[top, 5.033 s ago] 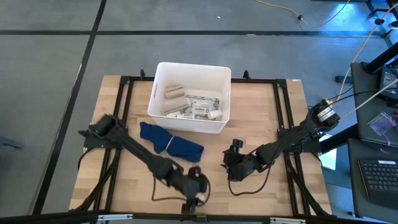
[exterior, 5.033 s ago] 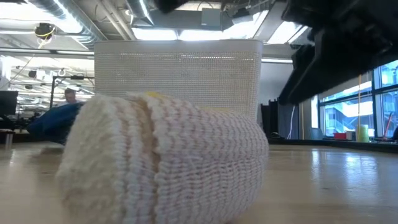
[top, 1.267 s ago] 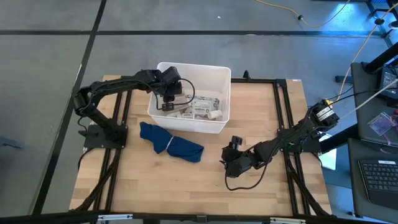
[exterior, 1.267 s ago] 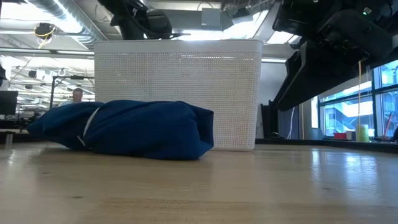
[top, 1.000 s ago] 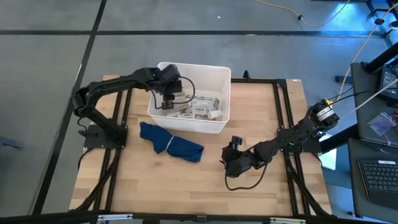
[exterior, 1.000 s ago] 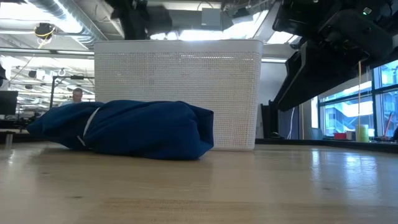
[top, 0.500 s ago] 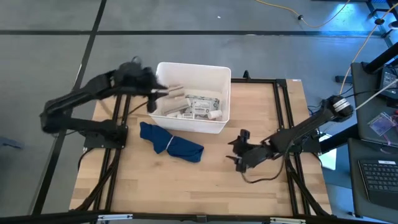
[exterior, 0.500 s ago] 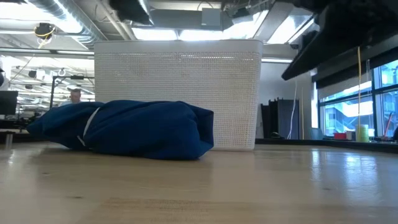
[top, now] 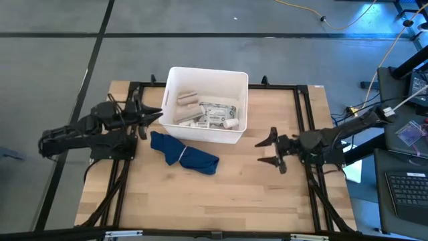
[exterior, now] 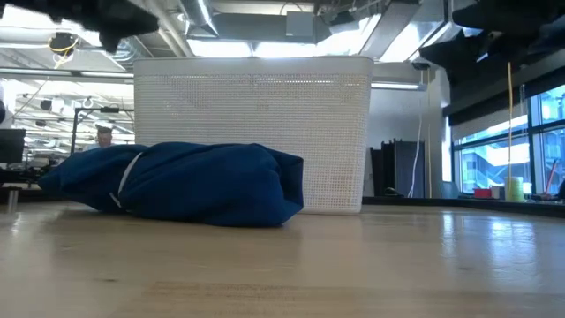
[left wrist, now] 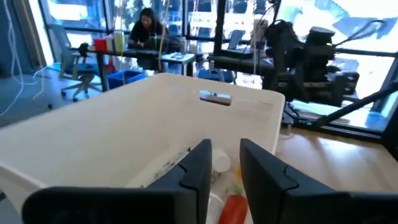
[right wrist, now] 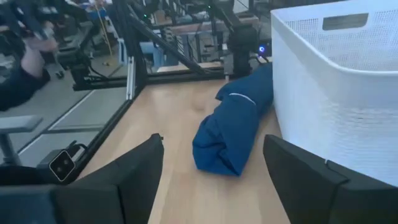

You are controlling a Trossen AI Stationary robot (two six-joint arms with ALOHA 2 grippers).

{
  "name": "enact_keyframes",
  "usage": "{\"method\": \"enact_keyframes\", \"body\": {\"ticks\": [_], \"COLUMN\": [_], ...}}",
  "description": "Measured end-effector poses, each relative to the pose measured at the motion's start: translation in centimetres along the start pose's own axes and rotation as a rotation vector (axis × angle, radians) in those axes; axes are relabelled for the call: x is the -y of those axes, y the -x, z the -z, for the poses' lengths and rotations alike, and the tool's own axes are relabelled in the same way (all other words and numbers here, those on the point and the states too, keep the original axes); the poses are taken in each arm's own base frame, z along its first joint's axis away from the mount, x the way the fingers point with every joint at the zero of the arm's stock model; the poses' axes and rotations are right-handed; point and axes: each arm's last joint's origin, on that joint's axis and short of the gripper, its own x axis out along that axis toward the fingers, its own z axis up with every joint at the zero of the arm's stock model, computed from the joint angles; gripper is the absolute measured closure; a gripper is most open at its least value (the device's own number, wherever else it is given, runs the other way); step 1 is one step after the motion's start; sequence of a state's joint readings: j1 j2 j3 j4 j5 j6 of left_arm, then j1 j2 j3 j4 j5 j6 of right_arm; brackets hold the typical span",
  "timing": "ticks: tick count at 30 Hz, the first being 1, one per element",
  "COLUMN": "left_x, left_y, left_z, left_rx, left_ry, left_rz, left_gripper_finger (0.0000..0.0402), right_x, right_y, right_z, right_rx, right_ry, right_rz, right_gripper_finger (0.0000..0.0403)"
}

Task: Pick & place medical supplies in basket/bin
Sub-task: Return to Home Position

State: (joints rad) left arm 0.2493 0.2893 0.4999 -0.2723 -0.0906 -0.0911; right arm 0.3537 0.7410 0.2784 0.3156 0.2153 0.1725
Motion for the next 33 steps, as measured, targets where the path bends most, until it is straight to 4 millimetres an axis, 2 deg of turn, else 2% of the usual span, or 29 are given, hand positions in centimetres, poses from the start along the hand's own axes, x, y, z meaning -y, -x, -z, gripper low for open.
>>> {"method": "enact_keyframes", "body": {"ticks": [6,9,19,33], "left_x": [-0.3,-0.5,-0.5,-0.4], "left_y": [0.4,0.4,-0.1,-1.0], "left_z": [3.7,4.9,8.0,9.8], "left_rx": [0.031,0.041,0.117,0.204], "left_ry": [0.007,0.007,0.005,0.004], "left_rz": [-0.020,-0.053,0.045,0.097], "left_gripper_finger": [0.0333,0.0337,0.0341,0.0341], "right_x": [2.0,2.6,3.5,3.5], "right_y": [1.1,1.5,2.0,2.1], "right_z": [0.0,-0.1,-0.1,-0.3], "right_rx": [0.041,0.035,0.022,0.046], "right_ry": [0.026,0.023,0.054,0.043], "right_rz": [-0.031,-0.036,0.025,0.019], "right_gripper_finger": [0.0126,0.0126,0.0126,0.0126]}}
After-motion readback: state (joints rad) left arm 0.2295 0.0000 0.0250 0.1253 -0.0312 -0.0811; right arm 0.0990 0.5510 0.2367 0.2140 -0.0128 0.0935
